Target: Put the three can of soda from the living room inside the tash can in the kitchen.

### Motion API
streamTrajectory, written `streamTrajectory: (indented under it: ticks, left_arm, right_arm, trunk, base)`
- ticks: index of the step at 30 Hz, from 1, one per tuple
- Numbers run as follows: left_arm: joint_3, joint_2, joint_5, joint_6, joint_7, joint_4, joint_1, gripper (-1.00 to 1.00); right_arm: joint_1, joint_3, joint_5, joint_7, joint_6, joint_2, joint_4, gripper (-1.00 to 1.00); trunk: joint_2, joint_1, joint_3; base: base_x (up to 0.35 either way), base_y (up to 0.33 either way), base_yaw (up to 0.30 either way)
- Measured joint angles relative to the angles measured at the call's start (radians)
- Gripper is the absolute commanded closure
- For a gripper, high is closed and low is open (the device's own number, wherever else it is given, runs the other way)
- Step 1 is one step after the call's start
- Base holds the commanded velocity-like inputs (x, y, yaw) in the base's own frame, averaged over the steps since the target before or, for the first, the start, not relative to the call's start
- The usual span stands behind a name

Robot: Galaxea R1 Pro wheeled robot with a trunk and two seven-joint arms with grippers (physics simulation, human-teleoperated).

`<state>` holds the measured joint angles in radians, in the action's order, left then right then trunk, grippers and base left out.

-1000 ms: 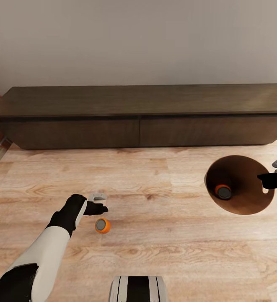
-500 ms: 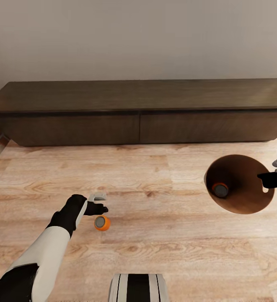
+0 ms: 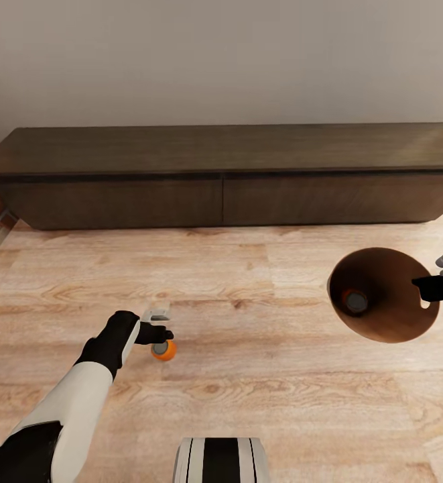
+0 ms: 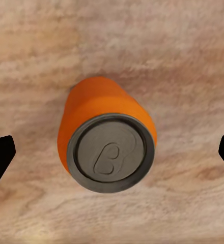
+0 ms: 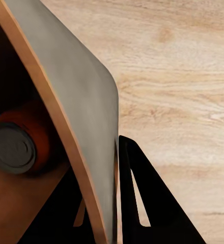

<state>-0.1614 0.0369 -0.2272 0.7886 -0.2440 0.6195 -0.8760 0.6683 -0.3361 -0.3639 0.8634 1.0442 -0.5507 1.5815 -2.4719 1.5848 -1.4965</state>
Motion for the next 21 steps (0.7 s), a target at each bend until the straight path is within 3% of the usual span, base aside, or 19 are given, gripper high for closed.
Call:
streamTrajectory:
  ticks: [6,10,21]
  left_arm:
    - [0.0,0.001,0.0,-0.001,0.0,0.0,0.0,-1.0]
    - [0.0,0.0,0.0,-0.002,0.0,0.0,0.0,-1.0]
    - [0.0,0.0,0.001,-0.003,0.0,0.0,0.0,-1.0]
  right_arm:
    - [-0.001,0.0,-0.001,-0.001,0.0,0.0,0.0,1.0]
    - [-0.002,0.0,-0.018,0.001,0.002,0.0,0.0,1.0]
    - [-0.002,0.0,-0.04,0.002,0.0,0.001,0.0,1.0]
  trunk:
    - [0.0,0.0,0.0]
    - [-0.028,0.015,-0.012]
    - [-0.028,0.016,-0.029]
  base:
    - [-0.01,-0.002,0.0]
    - [-0.002,0.0,0.0]
    - [0.0,0.0,0.0]
